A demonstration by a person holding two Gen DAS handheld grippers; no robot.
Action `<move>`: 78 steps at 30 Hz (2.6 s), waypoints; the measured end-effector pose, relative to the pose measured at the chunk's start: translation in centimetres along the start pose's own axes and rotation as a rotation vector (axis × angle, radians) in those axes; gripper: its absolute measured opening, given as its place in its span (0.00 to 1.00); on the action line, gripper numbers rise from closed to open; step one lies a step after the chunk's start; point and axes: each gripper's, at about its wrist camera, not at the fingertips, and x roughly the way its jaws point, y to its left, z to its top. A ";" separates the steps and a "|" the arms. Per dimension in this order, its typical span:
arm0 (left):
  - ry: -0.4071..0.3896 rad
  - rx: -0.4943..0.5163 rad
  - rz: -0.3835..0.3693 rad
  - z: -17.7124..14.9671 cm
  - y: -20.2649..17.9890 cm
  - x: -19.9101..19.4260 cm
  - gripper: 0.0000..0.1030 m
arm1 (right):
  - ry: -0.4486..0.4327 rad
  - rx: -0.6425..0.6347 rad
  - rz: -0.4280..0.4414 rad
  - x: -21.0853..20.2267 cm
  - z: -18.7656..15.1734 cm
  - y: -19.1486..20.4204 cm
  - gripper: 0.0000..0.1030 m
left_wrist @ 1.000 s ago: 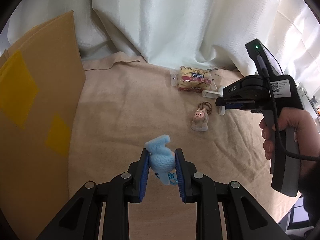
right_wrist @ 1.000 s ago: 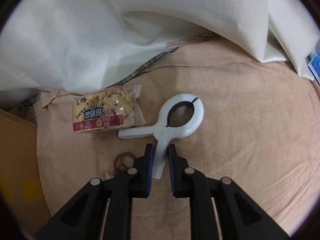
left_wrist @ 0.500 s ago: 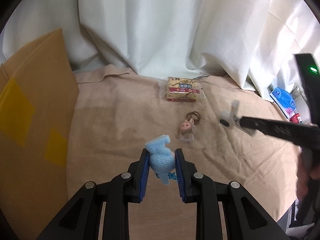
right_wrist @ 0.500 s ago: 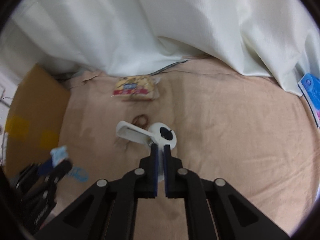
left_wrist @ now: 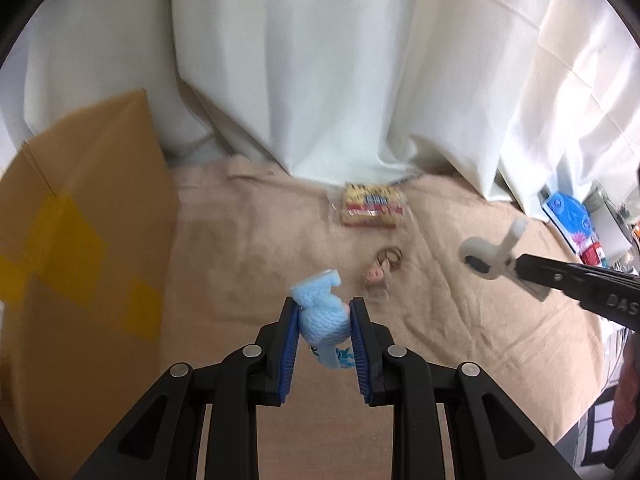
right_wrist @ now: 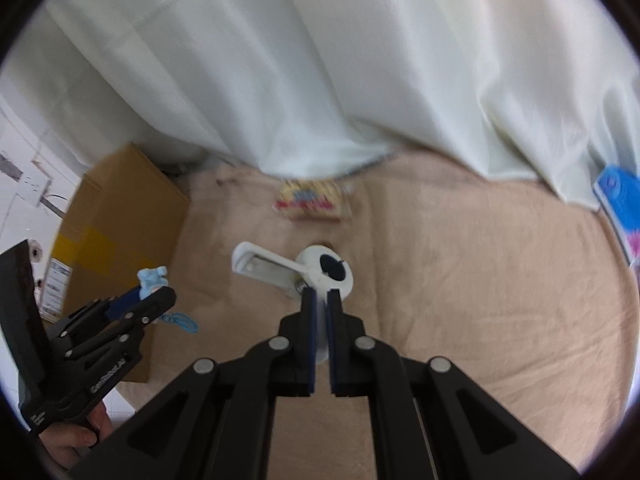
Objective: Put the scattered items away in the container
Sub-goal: 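Carry blue keychain and white clip over the box and open both grippers, then move both grippers back to the snack packet and pig keychain on the table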
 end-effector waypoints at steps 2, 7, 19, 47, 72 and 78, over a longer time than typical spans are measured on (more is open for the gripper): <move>-0.021 -0.008 0.014 1.1 0.3 -1.1 0.25 | -0.024 -0.022 0.020 -1.1 0.8 0.9 0.06; -0.098 -0.034 0.062 4.1 1.6 -4.8 0.25 | -0.093 -0.100 0.086 -3.5 3.5 4.3 0.06; -0.253 -0.128 0.227 6.4 9.6 -13.6 0.25 | -0.190 -0.331 0.274 -4.5 9.0 17.2 0.06; -0.139 -0.396 0.342 -2.3 26.0 -12.3 0.25 | 0.041 -0.557 0.345 7.0 5.3 33.7 0.09; -0.080 -0.408 0.201 -0.3 21.9 -10.6 1.00 | -0.128 -0.306 0.130 0.9 8.7 20.5 0.92; -0.103 -0.340 0.186 1.5 18.4 -11.2 1.00 | -0.173 -0.219 0.051 -1.5 9.3 14.1 0.92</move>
